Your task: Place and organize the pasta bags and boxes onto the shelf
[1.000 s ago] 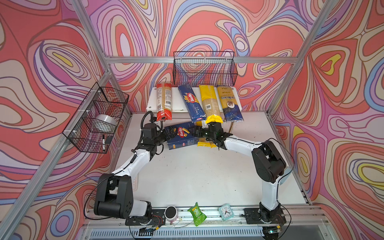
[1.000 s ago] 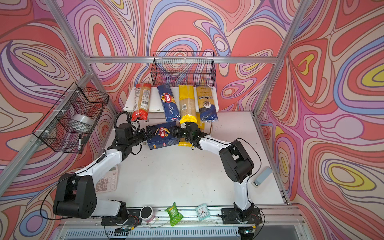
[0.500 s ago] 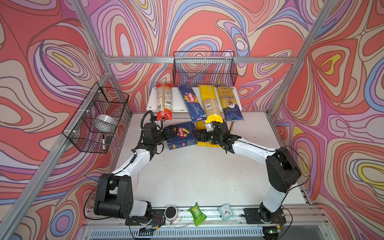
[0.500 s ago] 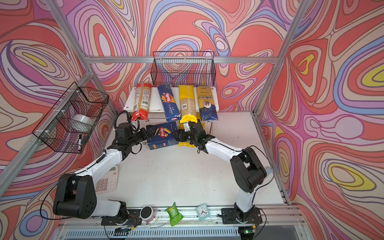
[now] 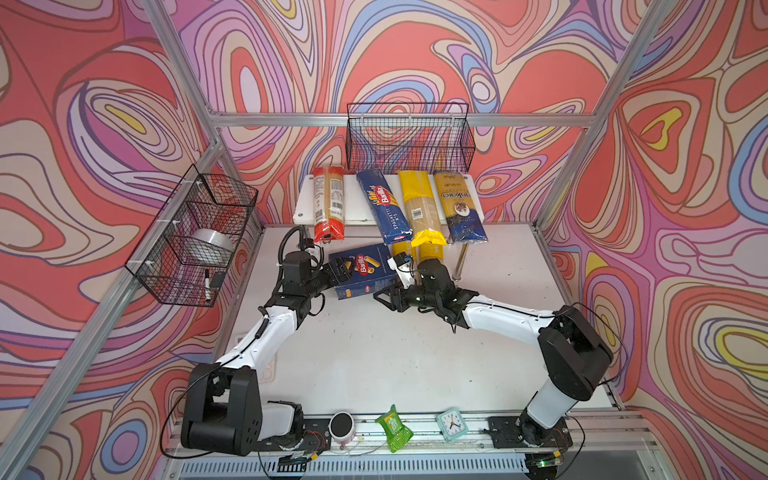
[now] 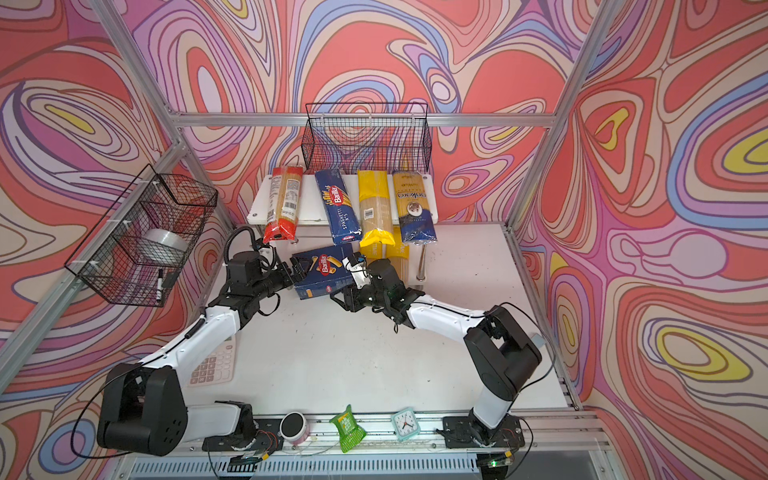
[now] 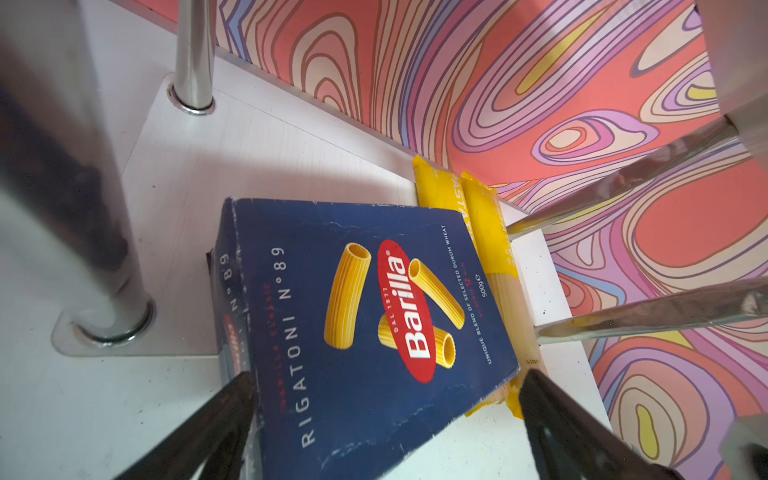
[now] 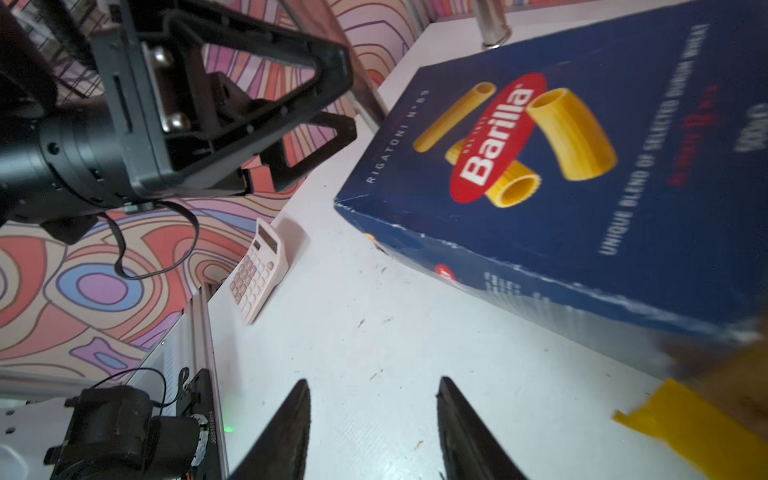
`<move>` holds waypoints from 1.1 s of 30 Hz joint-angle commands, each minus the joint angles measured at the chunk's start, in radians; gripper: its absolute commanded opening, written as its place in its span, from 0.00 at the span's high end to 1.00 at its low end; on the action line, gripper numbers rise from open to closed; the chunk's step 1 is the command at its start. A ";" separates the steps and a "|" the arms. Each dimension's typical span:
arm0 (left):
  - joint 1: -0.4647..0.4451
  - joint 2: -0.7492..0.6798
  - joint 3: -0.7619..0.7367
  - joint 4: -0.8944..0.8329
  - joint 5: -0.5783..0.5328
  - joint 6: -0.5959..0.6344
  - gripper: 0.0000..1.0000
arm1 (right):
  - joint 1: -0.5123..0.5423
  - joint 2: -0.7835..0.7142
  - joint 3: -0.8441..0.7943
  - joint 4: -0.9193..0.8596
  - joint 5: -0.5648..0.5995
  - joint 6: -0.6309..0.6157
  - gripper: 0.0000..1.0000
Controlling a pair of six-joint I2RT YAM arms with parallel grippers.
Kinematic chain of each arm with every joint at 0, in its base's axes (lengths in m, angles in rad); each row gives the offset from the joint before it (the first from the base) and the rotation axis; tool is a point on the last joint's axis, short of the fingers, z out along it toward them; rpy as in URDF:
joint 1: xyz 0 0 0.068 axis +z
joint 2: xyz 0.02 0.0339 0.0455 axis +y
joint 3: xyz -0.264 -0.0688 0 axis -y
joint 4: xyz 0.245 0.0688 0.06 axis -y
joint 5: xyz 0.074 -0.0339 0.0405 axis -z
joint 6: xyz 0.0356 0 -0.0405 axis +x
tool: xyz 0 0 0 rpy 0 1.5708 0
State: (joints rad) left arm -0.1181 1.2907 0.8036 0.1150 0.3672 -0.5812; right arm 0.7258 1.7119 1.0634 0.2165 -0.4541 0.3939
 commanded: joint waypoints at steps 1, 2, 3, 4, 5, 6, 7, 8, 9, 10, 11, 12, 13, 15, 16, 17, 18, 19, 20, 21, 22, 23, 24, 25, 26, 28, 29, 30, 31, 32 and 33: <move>-0.003 -0.091 -0.045 -0.075 -0.034 0.024 0.00 | 0.021 0.051 -0.003 0.072 -0.033 0.000 0.52; -0.003 -0.114 -0.058 -0.096 -0.044 0.028 0.00 | 0.029 0.054 0.006 0.076 -0.036 -0.002 0.53; -0.004 -0.139 -0.068 -0.115 -0.053 0.032 0.00 | 0.035 0.085 0.013 0.081 -0.042 -0.002 0.54; -0.005 -0.166 -0.084 -0.143 -0.070 0.034 0.00 | 0.037 0.100 0.019 0.092 -0.044 0.002 0.55; -0.005 -0.195 -0.104 -0.163 -0.085 0.034 0.00 | 0.039 0.113 0.025 0.102 -0.050 0.006 0.57; -0.004 -0.218 -0.124 -0.176 -0.096 0.033 0.00 | 0.039 0.124 0.031 0.116 -0.057 0.009 0.58; -0.005 -0.251 -0.145 -0.193 -0.108 0.033 0.00 | 0.040 0.139 0.037 0.130 -0.061 0.015 0.59; -0.005 -0.280 -0.164 -0.212 -0.121 0.034 0.00 | 0.040 0.152 0.044 0.141 -0.068 0.018 0.60; -0.005 -0.306 -0.179 -0.230 -0.126 0.034 0.00 | 0.039 0.164 0.054 0.150 -0.075 0.020 0.60; -0.004 -0.334 -0.194 -0.257 -0.134 0.031 0.00 | 0.040 0.181 0.065 0.157 -0.084 0.026 0.60; -0.004 -0.359 -0.212 -0.279 -0.136 0.025 0.00 | 0.041 0.194 0.080 0.161 -0.093 0.026 0.60; -0.004 -0.380 -0.223 -0.296 -0.131 0.018 0.00 | 0.041 0.206 0.091 0.171 -0.101 0.028 0.61; -0.005 -0.403 -0.240 -0.315 -0.130 0.009 0.00 | 0.040 0.221 0.102 0.182 -0.106 0.032 0.61; -0.004 -0.441 -0.268 -0.347 -0.135 0.001 0.00 | 0.041 0.247 0.124 0.197 -0.109 0.037 0.64; -0.003 -0.462 -0.278 -0.370 -0.150 -0.003 0.00 | 0.040 0.261 0.135 0.204 -0.110 0.039 0.65; -0.005 -0.483 -0.279 -0.372 -0.165 -0.005 0.00 | 0.041 0.277 0.147 0.211 -0.113 0.041 0.66; -0.004 -0.501 -0.320 -0.410 -0.178 -0.004 0.00 | 0.040 0.291 0.157 0.218 -0.115 0.043 0.65; -0.005 -0.522 -0.330 -0.427 -0.194 -0.002 0.00 | 0.041 0.304 0.171 0.222 -0.114 0.044 0.65; -0.004 -0.539 -0.336 -0.437 -0.201 0.006 0.00 | 0.040 0.318 0.184 0.229 -0.116 0.049 0.66; -0.004 -0.551 -0.339 -0.446 -0.203 0.016 0.00 | 0.040 0.330 0.194 0.237 -0.116 0.053 0.66; -0.003 -0.563 -0.342 -0.455 -0.210 0.021 0.00 | 0.039 0.341 0.206 0.243 -0.116 0.055 0.66; -0.003 -0.570 -0.346 -0.464 -0.223 0.020 0.00 | 0.041 0.352 0.219 0.244 -0.115 0.057 0.66; -0.003 -0.574 -0.350 -0.466 -0.227 0.019 0.00 | 0.040 0.363 0.231 0.241 -0.115 0.057 0.66; -0.003 -0.575 -0.354 -0.466 -0.229 0.019 0.00 | 0.040 0.373 0.246 0.238 -0.116 0.056 0.66; -0.003 -0.573 -0.358 -0.463 -0.228 0.016 0.00 | 0.040 0.384 0.258 0.235 -0.116 0.054 0.66; -0.003 -0.568 -0.366 -0.450 -0.222 0.012 0.00 | 0.037 0.405 0.283 0.236 -0.123 0.053 0.66; -0.003 -0.564 -0.370 -0.445 -0.218 0.012 0.00 | 0.035 0.416 0.296 0.237 -0.127 0.056 0.66; -0.003 -0.561 -0.373 -0.442 -0.217 0.012 0.00 | 0.034 0.426 0.309 0.236 -0.129 0.056 0.66; -0.003 -0.561 -0.374 -0.440 -0.218 0.011 0.00 | 0.031 0.437 0.325 0.230 -0.133 0.056 0.66; -0.002 -0.561 -0.377 -0.440 -0.223 0.013 0.00 | 0.027 0.449 0.340 0.228 -0.138 0.057 0.66; -0.001 -0.561 -0.378 -0.441 -0.224 0.015 0.00 | 0.024 0.459 0.349 0.227 -0.140 0.057 0.66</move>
State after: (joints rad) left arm -0.1188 0.7296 0.4381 -0.3115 0.1627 -0.5716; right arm 0.7612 2.1361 1.3720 0.4328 -0.5846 0.4477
